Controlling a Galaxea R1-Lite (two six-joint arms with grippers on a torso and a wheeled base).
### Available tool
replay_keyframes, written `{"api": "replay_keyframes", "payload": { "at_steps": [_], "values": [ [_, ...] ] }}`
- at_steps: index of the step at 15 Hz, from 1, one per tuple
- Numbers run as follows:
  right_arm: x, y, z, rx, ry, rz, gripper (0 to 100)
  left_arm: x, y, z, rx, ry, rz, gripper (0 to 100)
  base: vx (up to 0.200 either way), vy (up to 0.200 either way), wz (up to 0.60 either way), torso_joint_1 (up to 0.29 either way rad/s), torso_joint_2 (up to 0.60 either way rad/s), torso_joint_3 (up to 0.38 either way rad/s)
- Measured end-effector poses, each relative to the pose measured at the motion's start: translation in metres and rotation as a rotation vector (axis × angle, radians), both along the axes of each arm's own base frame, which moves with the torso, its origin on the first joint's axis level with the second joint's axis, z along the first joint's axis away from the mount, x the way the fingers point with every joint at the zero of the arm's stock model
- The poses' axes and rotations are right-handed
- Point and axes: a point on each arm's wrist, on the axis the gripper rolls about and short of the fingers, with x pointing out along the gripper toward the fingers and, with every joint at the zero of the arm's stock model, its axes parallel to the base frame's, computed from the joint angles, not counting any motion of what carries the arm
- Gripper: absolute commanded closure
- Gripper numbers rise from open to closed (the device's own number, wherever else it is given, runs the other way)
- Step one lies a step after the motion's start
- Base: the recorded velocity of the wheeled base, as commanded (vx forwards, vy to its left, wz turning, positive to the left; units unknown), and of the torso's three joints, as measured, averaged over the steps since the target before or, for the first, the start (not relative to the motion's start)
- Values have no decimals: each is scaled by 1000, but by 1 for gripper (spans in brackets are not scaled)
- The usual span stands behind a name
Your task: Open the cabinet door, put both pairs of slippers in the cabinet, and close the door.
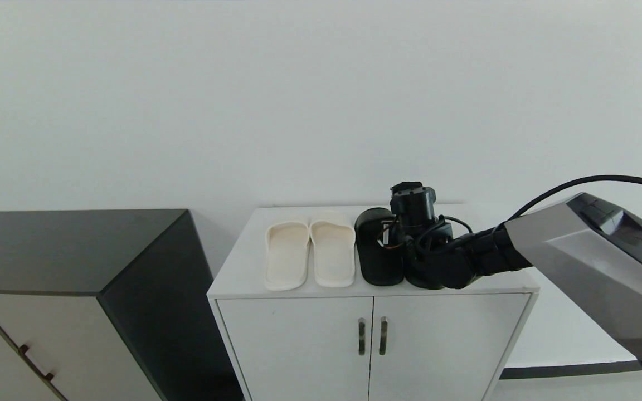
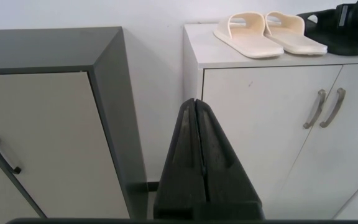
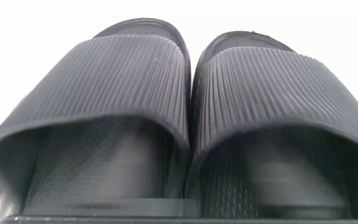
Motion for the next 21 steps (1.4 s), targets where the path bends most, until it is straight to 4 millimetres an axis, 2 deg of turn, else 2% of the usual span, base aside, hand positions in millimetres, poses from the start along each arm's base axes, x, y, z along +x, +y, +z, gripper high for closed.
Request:
{"api": "replay_keyframes", "payload": {
  "at_steps": [5, 8, 10, 12, 17, 19, 21],
  "values": [
    [1, 0, 2, 3, -8, -6, 100, 0, 0, 0, 0, 0, 0, 100, 0, 0, 0, 0, 0, 0],
    [-15, -7, 18, -1, -9, 4, 100, 0, 0, 0, 1, 0, 0, 100, 0, 0, 0, 0, 0, 0],
    [-39, -13, 30, 3, -2, 45, 100, 0, 0, 0, 1, 0, 0, 100, 0, 0, 0, 0, 0, 0],
    [-73, -19, 39, 18, 18, 152, 100, 0, 0, 0, 1, 0, 0, 100, 0, 0, 0, 0, 0, 0],
    [-164, -54, 62, 53, 74, 556, 100, 0, 0, 0, 3, 0, 0, 100, 0, 0, 0, 0, 0, 0],
    [-182, -64, 67, 66, 71, 624, 100, 0, 0, 0, 3, 0, 0, 100, 0, 0, 0, 0, 0, 0],
    [-191, -70, 68, 59, 65, 648, 100, 0, 0, 0, 3, 0, 0, 100, -200, 0, 0, 0, 5, 2]
  ]
}}
